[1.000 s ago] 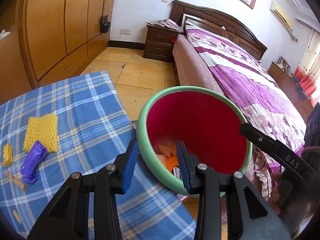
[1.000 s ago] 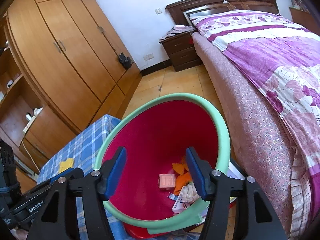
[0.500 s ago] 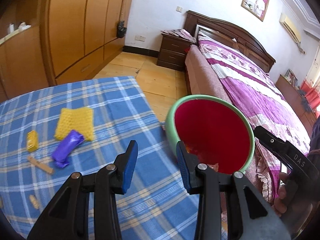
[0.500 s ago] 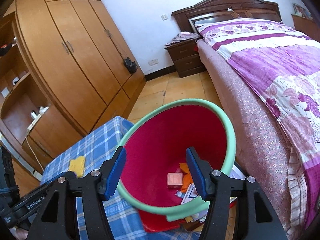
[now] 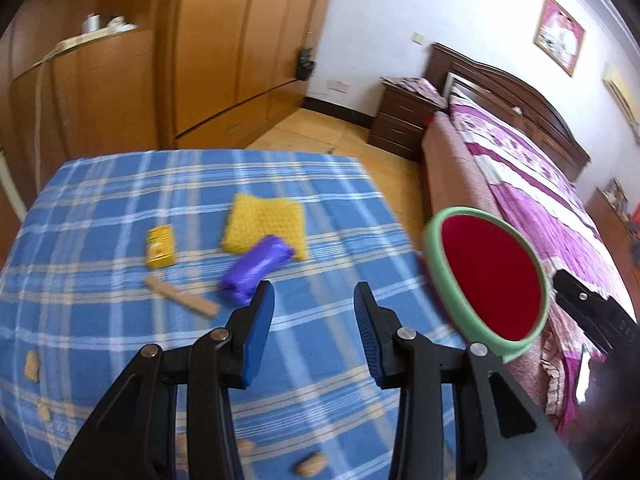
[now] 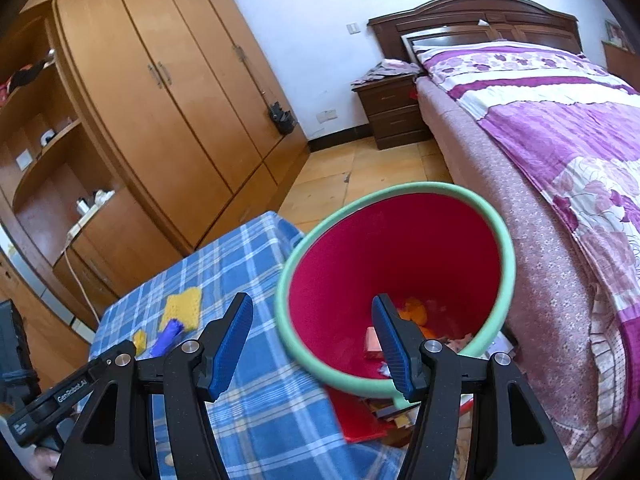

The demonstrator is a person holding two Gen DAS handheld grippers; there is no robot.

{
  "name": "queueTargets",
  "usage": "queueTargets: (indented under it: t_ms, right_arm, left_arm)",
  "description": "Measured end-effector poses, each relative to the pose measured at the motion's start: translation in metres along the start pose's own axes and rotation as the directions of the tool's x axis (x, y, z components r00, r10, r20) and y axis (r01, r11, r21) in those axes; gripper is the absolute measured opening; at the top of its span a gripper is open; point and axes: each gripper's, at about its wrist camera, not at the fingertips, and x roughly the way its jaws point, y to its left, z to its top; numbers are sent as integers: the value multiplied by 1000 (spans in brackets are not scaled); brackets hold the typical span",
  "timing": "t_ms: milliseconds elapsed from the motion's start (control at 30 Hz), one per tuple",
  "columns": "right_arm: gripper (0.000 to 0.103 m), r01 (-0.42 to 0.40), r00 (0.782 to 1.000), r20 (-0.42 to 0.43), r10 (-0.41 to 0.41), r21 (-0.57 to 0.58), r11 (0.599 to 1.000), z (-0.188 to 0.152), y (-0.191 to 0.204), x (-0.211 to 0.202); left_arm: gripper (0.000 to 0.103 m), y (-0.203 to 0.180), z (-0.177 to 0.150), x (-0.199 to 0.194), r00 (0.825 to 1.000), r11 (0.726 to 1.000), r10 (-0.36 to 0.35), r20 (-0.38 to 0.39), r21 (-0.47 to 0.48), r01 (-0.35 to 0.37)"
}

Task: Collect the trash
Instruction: 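Move both open tools back over the table toward the items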

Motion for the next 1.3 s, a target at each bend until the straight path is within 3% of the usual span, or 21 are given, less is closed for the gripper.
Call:
queueTargets:
  t_ms: [267, 500, 833, 1167, 1300]
  right_arm:
    - [63, -27, 999, -34, 25, -46, 999, -11, 25, 10]
    - [63, -41, 997, -66, 36, -74, 996, -21, 37, 18]
    - [63, -42, 995, -95, 36, -57, 997, -24, 31, 27]
    - [63, -65, 990, -128, 57, -56, 996, -29, 34, 38]
    - [63, -72, 989, -137, 63, -61, 996, -30, 38, 40]
  left_arm:
    - [44, 39, -11, 12, 994, 992, 89, -56, -83, -93]
    - [44, 51, -15, 37, 987, 984, 132, -95, -107, -142]
    - [44, 62, -14, 66, 961, 963, 227, -156, -108, -245]
    - [44, 97, -19, 57, 935, 936, 304, -184, -127, -330]
    - [44, 109, -18, 50, 945, 937, 276, -177, -172, -306]
